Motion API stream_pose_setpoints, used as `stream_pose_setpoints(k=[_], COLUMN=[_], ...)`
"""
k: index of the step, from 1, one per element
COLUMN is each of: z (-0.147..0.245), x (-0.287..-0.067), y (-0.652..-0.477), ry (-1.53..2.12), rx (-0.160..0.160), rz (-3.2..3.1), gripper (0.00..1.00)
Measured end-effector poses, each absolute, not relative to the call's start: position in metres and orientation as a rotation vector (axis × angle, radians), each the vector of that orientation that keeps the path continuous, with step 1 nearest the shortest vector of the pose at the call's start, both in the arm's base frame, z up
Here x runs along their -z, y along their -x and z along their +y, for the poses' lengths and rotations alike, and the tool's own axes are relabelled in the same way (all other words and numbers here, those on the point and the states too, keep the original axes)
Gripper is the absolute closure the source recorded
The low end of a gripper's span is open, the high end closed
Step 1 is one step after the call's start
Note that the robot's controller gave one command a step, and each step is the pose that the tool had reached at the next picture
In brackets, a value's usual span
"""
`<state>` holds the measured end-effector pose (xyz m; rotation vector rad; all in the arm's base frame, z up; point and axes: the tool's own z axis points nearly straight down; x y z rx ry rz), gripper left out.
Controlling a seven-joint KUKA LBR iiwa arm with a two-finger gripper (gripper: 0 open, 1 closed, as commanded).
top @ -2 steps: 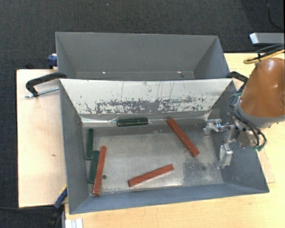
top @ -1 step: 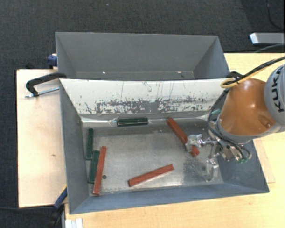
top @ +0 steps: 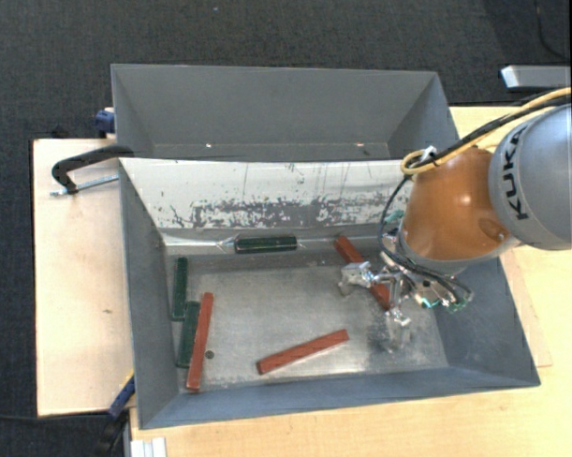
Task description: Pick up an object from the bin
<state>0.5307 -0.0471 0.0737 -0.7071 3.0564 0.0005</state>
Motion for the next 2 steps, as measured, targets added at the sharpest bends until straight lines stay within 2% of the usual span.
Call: stream_pose_setpoints(k=[1,2], z=[-0.04,-0.001], x=[-0.074,-0.124], y=[-0.537,-0.539], ry=[0.723,0.778], rx=[0.0,-0.001], rz=[3.05,3.045], gripper=[0.0,0.0])
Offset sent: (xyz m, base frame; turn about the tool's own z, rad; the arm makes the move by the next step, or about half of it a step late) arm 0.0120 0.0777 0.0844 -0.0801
